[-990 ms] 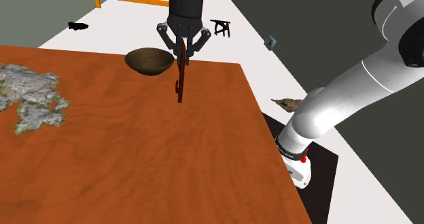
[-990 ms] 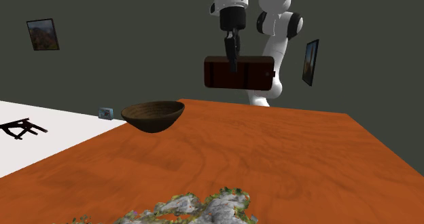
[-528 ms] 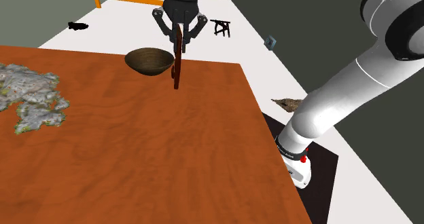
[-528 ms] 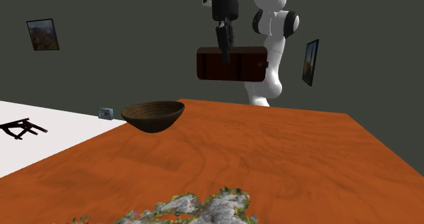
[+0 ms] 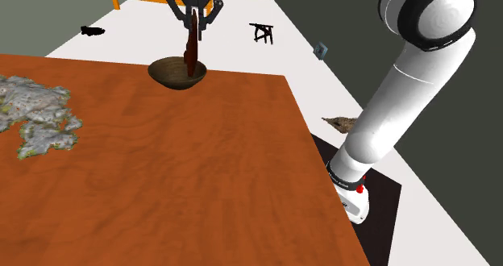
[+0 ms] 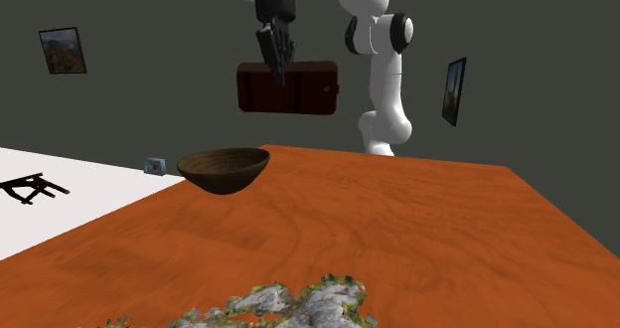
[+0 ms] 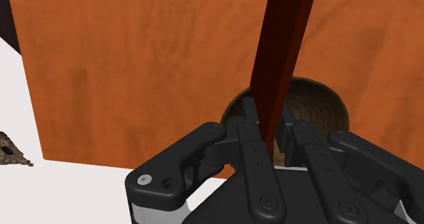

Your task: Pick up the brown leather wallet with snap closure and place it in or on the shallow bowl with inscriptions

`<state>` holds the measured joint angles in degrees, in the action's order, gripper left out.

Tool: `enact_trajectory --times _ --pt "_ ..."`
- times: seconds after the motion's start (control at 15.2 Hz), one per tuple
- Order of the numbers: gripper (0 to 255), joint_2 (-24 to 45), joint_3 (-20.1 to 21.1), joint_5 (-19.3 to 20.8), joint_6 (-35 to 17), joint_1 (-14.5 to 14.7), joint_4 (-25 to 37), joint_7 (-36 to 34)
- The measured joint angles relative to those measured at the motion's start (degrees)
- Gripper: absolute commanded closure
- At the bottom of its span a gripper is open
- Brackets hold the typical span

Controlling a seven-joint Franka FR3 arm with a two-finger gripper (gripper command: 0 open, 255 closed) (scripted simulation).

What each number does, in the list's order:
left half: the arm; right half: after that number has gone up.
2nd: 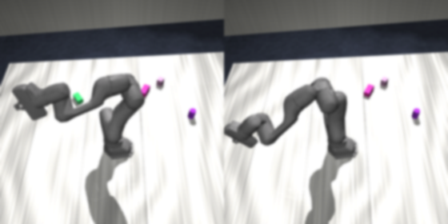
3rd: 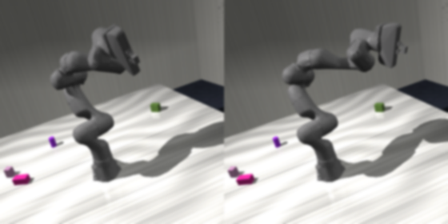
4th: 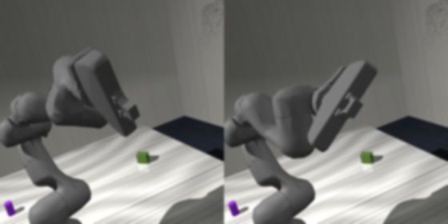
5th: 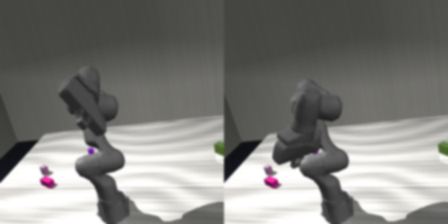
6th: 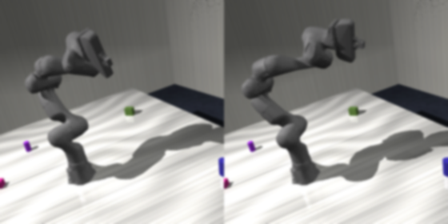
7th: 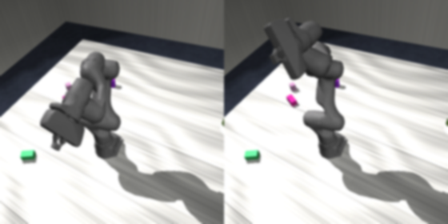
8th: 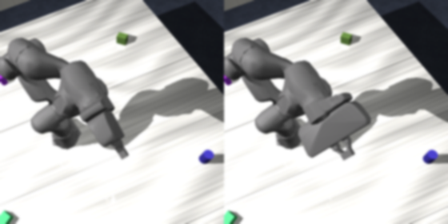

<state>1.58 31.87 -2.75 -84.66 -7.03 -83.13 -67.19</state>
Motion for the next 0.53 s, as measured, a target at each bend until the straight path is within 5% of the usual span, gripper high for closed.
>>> enact_trajectory --times 0.53 --pt "255 22.94 -0.95 11.81 10.27 5.80 30.76 0.55"
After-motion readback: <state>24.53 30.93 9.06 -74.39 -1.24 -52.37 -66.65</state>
